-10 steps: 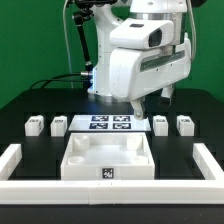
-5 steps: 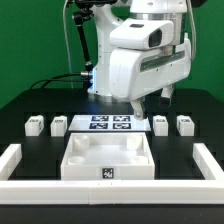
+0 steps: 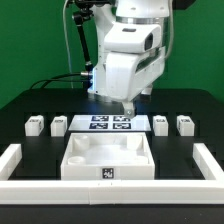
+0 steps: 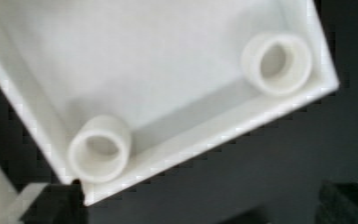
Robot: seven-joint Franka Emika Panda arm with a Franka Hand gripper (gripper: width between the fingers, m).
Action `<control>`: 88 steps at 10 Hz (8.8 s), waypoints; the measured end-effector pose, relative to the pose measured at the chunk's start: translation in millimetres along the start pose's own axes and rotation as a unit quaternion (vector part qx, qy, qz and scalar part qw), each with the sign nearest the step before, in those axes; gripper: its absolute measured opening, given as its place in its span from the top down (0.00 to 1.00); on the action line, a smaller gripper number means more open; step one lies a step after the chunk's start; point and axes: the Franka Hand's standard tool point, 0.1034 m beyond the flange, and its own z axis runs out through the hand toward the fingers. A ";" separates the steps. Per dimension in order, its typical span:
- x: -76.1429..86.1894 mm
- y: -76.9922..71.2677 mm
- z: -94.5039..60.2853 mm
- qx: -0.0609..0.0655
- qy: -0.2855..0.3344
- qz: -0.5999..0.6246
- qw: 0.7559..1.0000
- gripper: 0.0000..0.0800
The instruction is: Assemble square table
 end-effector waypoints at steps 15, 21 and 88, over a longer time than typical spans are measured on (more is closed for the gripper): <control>-62.1 -36.4 94.8 0.040 0.014 -0.176 0.983 0.50; -61.4 -32.6 92.9 0.032 0.015 -0.176 0.984 0.92; 106.0 -168.0 80.8 0.238 -0.379 0.499 0.742 0.19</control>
Offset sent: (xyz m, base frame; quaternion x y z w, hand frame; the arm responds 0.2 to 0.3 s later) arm -0.0260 -0.0278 -0.0280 0.0066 0.0159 -0.2353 0.9718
